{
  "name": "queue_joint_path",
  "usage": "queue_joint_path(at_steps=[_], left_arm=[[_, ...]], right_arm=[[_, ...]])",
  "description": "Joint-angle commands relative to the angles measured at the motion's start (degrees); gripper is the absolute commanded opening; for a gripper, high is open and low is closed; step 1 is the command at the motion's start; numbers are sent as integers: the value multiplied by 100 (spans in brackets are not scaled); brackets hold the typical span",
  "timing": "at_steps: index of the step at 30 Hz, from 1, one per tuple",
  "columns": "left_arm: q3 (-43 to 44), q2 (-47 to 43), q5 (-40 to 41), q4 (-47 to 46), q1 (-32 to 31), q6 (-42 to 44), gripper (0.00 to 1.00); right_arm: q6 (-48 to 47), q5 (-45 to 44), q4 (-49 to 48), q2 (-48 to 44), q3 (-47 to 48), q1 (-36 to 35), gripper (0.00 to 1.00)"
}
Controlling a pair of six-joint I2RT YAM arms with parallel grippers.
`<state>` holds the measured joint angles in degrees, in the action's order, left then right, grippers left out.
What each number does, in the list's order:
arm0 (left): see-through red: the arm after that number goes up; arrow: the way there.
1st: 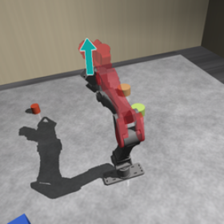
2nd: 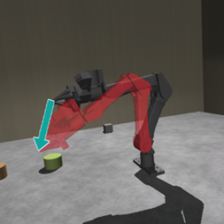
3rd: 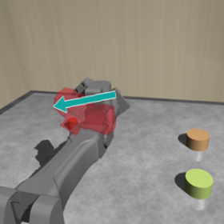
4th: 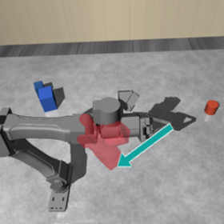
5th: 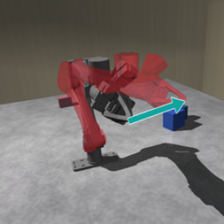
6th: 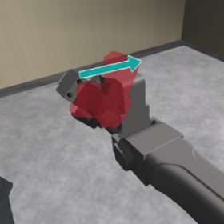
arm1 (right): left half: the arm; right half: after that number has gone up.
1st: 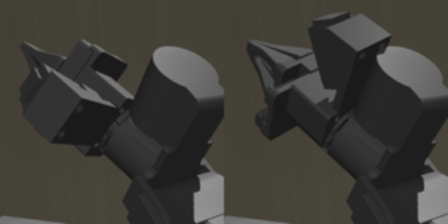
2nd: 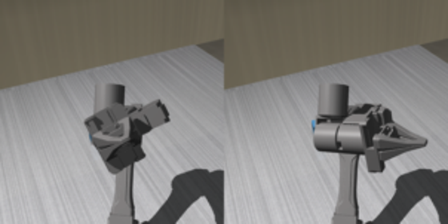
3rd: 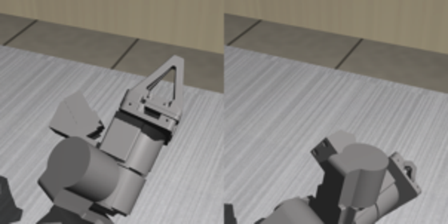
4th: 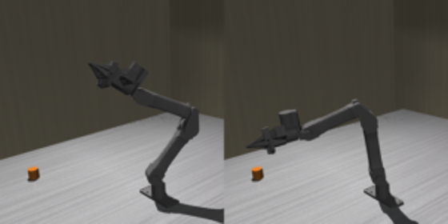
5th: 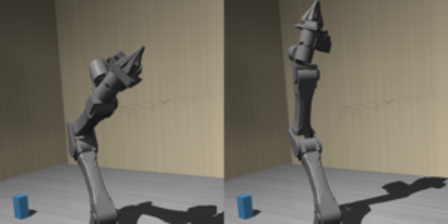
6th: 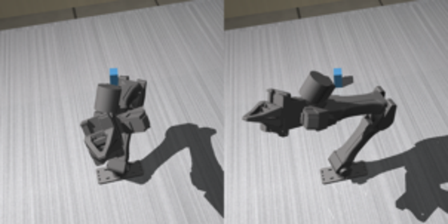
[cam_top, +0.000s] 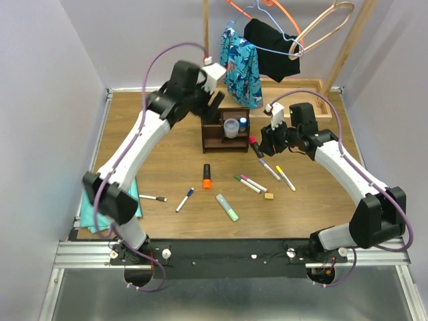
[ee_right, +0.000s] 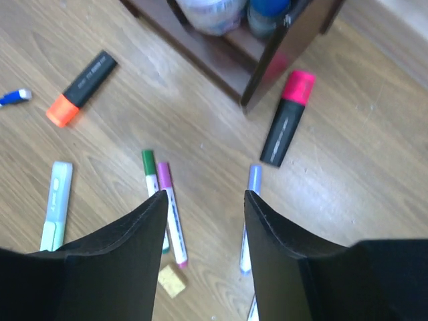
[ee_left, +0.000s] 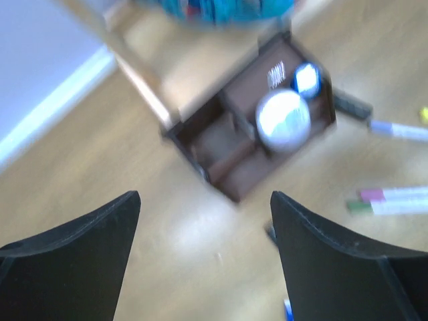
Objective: Sort the stationery into containers
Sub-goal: Place the stationery in the storage box, then move the pen to the center of the board.
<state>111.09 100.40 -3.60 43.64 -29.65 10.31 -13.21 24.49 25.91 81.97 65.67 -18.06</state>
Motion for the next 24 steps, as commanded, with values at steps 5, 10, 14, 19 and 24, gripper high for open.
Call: queue_joint_path(at_steps=[5,10,14,19,24], left_arm=[[-3668,-1794,448,-327,29,-1407,87],[-4788,-2244,-184,-777,196,-1944,78],[-5009,-2183,-361,-804,337,-2059,78],[-5071,-2323,-291,-752,626,-2033,79],[-5185,-2490,-133,-629,1004,-1980,79]], right_arm=[[845,-1069,239,-69,-494,-39,60],[1084,-1411,11,292,-231,-30,56],[979,-1632,-480,784,-29,-30,54],[777,-1623,-789,1635,323,-30,52],[671,-1579,-1272,2120,482,-30,52]])
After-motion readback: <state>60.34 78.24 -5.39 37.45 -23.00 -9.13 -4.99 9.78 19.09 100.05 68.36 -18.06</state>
